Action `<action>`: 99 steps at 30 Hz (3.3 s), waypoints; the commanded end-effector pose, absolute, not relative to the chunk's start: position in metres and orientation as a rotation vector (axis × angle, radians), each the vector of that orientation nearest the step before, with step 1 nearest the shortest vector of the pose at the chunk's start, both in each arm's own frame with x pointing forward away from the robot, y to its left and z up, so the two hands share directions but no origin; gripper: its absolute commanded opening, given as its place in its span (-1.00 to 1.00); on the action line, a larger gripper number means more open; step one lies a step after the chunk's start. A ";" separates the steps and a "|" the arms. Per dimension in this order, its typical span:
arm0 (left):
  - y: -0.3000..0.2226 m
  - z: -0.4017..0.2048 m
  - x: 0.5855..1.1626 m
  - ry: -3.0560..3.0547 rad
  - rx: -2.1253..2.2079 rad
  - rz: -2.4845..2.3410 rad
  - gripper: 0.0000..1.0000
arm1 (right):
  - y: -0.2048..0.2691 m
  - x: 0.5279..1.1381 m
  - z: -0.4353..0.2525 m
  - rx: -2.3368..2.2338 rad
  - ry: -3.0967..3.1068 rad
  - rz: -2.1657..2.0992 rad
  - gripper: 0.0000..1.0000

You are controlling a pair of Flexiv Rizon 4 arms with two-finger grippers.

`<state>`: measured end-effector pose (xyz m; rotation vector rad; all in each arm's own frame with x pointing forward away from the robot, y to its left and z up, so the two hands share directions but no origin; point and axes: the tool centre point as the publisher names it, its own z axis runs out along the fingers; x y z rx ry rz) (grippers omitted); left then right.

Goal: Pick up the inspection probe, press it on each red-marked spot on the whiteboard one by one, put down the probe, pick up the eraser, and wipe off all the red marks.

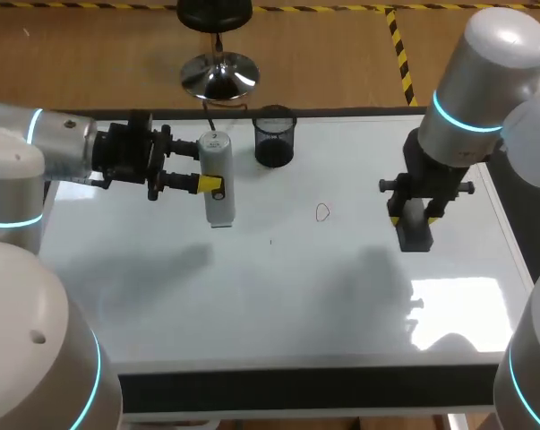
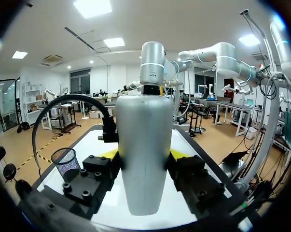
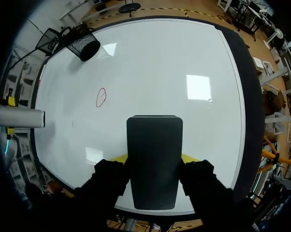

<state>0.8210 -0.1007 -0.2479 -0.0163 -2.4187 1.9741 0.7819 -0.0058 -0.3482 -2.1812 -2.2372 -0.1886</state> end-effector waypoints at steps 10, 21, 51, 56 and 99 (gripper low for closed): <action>-0.101 -0.247 0.820 -2.421 -0.015 1.978 -1.00 | 0.046 0.785 -0.352 -2.137 -2.279 -0.194 -1.00; -0.101 -0.247 0.820 -2.421 -0.015 1.978 -1.00 | 0.088 0.794 -0.358 -2.110 -2.265 -0.210 -1.00; -0.101 -0.247 0.820 -2.421 -0.015 1.978 -1.00 | 0.161 0.823 -0.387 -1.978 -2.221 -0.254 -1.00; -0.101 -0.247 0.820 -2.421 -0.015 1.978 -1.00 | 0.165 0.825 -0.392 -1.963 -2.213 -0.265 -1.00; -0.101 -0.247 0.820 -2.421 -0.015 1.978 -1.00 | 0.182 0.843 -0.420 -1.974 -2.288 -0.180 -1.00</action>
